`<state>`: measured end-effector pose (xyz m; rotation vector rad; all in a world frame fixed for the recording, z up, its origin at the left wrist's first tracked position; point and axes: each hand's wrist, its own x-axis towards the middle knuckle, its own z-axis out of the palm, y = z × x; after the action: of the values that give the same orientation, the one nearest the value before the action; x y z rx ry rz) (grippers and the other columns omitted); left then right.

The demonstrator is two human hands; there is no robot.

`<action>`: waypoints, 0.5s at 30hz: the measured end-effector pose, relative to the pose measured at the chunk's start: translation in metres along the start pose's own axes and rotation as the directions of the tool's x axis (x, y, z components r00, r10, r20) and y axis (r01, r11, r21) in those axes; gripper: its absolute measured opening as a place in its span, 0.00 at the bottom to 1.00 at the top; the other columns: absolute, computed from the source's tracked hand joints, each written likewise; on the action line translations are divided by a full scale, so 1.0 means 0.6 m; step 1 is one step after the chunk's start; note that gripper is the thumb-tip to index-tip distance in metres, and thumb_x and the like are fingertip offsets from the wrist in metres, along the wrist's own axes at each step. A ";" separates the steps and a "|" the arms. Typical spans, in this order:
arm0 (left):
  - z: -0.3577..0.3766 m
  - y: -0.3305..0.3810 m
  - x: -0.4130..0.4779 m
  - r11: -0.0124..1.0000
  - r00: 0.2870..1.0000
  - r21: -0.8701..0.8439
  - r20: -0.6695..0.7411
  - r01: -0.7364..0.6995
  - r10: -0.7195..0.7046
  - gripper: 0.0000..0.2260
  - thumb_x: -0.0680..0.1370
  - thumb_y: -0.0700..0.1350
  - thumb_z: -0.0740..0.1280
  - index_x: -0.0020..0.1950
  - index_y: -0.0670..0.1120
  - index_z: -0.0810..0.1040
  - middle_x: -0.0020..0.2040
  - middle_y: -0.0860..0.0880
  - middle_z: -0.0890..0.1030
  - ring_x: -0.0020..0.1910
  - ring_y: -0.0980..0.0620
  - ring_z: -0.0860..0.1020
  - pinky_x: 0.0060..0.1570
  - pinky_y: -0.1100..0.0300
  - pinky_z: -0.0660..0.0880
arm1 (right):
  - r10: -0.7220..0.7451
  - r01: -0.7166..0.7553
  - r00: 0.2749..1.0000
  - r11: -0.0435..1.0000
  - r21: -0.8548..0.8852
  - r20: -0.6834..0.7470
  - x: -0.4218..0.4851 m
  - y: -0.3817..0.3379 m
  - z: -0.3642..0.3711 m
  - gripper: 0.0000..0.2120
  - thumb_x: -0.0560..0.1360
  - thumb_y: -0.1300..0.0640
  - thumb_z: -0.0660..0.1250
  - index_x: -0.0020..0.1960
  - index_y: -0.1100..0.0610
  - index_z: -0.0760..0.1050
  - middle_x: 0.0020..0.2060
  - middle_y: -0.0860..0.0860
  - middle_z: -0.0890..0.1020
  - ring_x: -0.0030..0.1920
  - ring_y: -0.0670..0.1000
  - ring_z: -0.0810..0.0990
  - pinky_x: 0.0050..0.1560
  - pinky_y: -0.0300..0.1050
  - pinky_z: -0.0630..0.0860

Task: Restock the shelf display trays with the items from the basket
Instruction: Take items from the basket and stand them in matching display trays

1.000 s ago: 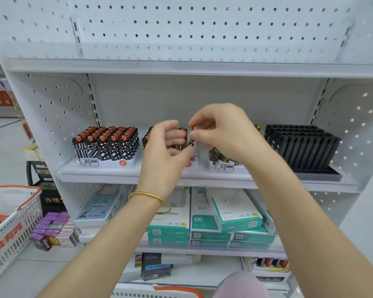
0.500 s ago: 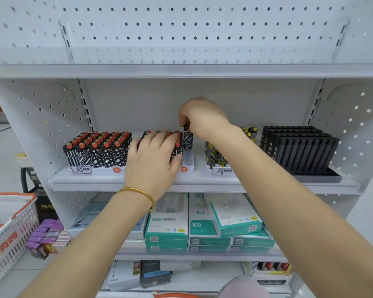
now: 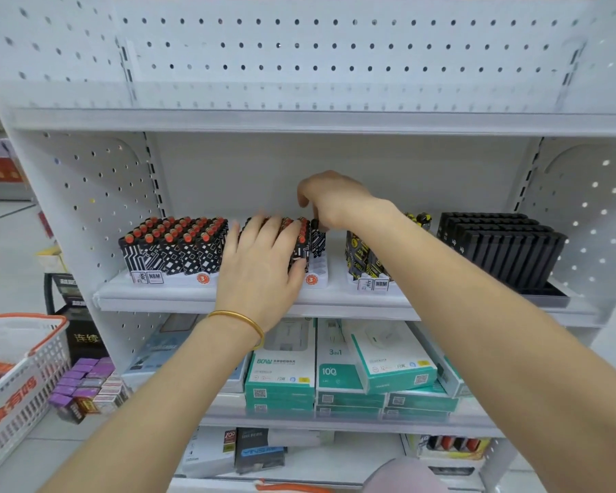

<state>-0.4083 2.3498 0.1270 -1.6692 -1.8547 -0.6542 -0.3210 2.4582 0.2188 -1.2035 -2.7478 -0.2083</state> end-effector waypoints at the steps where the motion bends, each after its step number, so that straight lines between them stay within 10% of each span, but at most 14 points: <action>1: -0.006 0.001 -0.005 1.000 1.000 -0.026 -0.030 -0.004 0.004 0.21 0.73 0.50 0.56 0.62 0.44 0.76 0.60 0.43 0.78 0.63 0.40 0.73 0.65 0.40 0.63 | -0.005 0.005 1.000 1.000 0.000 0.001 -0.003 0.002 -0.002 0.23 0.72 0.70 0.66 0.65 0.59 0.69 0.55 0.56 0.77 0.54 0.58 0.77 0.47 0.43 0.73; 9: -0.017 0.019 -0.220 0.957 0.949 -0.278 -0.314 -0.086 -0.006 0.12 0.73 0.39 0.61 0.53 0.43 0.80 0.58 0.48 0.79 0.57 0.45 0.74 0.57 0.51 0.68 | -0.019 0.222 0.907 0.870 0.440 -0.420 -0.264 -0.041 0.055 0.16 0.71 0.65 0.67 0.56 0.51 0.77 0.43 0.46 0.83 0.45 0.51 0.79 0.47 0.49 0.75; 15: 0.125 -0.034 -0.513 0.932 0.922 -0.283 0.371 0.226 -0.111 0.14 0.71 0.40 0.56 0.49 0.46 0.79 0.49 0.49 0.81 0.50 0.45 0.74 0.47 0.48 0.74 | -0.095 -0.067 0.976 0.723 0.687 0.195 -0.394 -0.165 0.391 0.09 0.73 0.59 0.68 0.53 0.51 0.79 0.40 0.44 0.80 0.44 0.46 0.80 0.51 0.47 0.77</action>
<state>-0.4120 2.1758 -0.1384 -1.9468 -2.2649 -0.8109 -0.2511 2.2638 -0.0608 -1.0097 -2.5753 0.9355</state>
